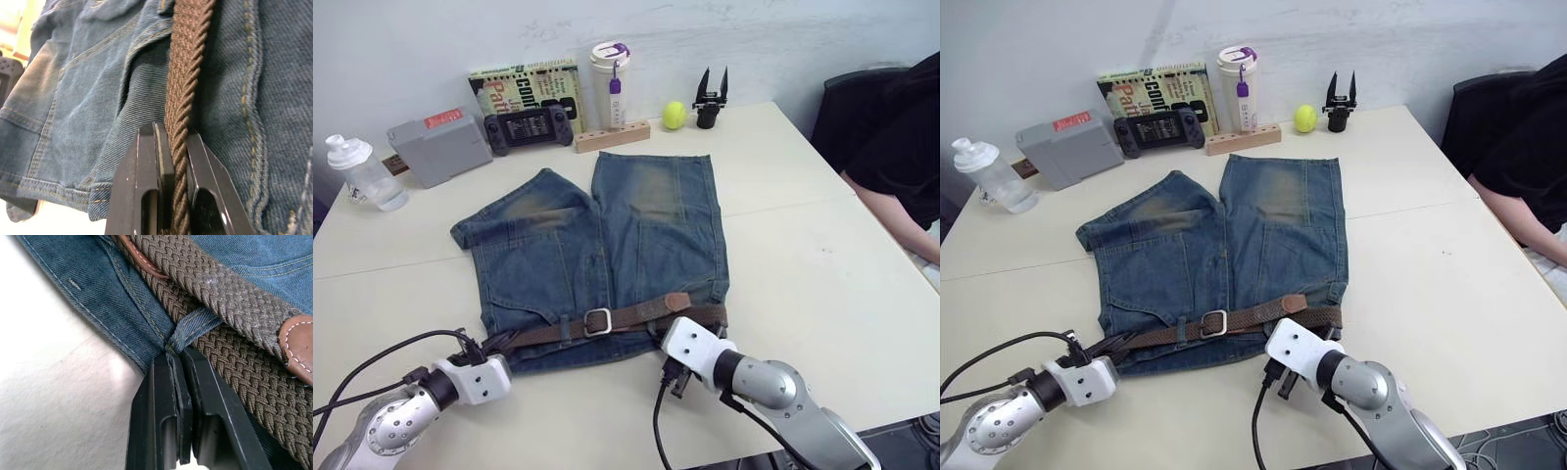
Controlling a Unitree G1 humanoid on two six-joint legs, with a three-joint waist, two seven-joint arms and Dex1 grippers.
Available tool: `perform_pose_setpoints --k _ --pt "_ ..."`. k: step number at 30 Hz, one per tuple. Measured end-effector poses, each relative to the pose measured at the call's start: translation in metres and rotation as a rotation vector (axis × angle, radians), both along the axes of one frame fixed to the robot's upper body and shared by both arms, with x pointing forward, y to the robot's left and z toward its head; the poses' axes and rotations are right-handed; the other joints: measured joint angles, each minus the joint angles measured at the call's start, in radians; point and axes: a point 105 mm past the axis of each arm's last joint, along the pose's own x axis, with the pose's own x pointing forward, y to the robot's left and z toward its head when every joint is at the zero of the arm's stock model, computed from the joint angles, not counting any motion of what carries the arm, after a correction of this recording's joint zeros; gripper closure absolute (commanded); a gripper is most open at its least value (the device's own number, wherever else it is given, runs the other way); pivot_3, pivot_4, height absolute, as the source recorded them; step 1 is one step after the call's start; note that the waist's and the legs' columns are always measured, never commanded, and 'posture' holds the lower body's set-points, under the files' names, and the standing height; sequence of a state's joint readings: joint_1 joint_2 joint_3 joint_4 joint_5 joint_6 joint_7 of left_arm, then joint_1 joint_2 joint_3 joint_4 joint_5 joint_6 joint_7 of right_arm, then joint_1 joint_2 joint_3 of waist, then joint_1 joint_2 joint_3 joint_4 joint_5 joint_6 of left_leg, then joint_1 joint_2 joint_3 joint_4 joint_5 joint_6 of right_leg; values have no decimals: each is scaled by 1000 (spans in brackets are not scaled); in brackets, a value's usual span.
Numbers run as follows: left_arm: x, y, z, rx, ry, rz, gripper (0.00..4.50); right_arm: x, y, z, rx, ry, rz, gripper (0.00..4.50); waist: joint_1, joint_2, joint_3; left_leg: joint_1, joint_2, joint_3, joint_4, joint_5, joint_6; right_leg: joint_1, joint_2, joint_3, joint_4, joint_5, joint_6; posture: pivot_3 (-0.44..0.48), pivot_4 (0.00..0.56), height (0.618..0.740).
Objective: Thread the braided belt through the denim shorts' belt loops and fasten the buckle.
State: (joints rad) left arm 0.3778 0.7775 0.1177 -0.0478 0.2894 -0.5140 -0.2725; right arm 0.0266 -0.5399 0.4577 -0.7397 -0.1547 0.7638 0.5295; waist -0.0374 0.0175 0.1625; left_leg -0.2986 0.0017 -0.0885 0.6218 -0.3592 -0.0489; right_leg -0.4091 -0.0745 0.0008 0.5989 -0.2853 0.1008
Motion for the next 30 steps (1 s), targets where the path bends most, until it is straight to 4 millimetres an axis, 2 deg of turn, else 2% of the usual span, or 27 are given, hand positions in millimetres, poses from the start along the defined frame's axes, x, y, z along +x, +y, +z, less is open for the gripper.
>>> perform_pose_setpoints --k 13,15,16,20,25,26,30 --pt "-1 -4 -4 -77 -3 23 4419 -9 -2 1 3 51 40 4500 5 7 -3 1 -2 4 -1 -1 -2 0 -3 0 0 -1 3 0 150 705" --pt "-1 -6 -5 -95 3 21 3573 -9 -4 2 4 62 41 4500 7 7 -3 0 -5 4 -1 -1 -2 0 -3 1 0 -2 4 0 150 705" --pt "-1 -8 -5 -116 -2 29 3321 -9 -5 4 1 60 42 4500 9 6 -2 0 -5 4 0 -1 -1 0 -4 1 0 -2 5 0 150 705" --pt "1 -7 2 -162 -19 39 1911 -10 -6 4 4 89 57 3017 11 1 -4 0 -5 1 0 -3 1 2 -5 1 -2 -2 6 0 150 705" --pt "-13 -17 9 -243 73 -31 1887 -11 -14 11 69 163 46 771 9 -2 0 -2 -4 -1 7 -8 1 0 -6 3 -3 -2 7 0 150 705" --pt "-17 -20 11 -265 94 -48 1887 -11 -15 13 82 173 43 534 10 -6 2 -3 -4 -2 8 -8 1 -2 -6 2 -4 -2 7 0 150 705" --pt "-33 -30 18 -372 241 -94 1887 -12 -23 23 156 227 41 534 12 -14 7 -13 -4 -5 12 -13 4 -6 -7 0 -7 -1 7 0 150 705"
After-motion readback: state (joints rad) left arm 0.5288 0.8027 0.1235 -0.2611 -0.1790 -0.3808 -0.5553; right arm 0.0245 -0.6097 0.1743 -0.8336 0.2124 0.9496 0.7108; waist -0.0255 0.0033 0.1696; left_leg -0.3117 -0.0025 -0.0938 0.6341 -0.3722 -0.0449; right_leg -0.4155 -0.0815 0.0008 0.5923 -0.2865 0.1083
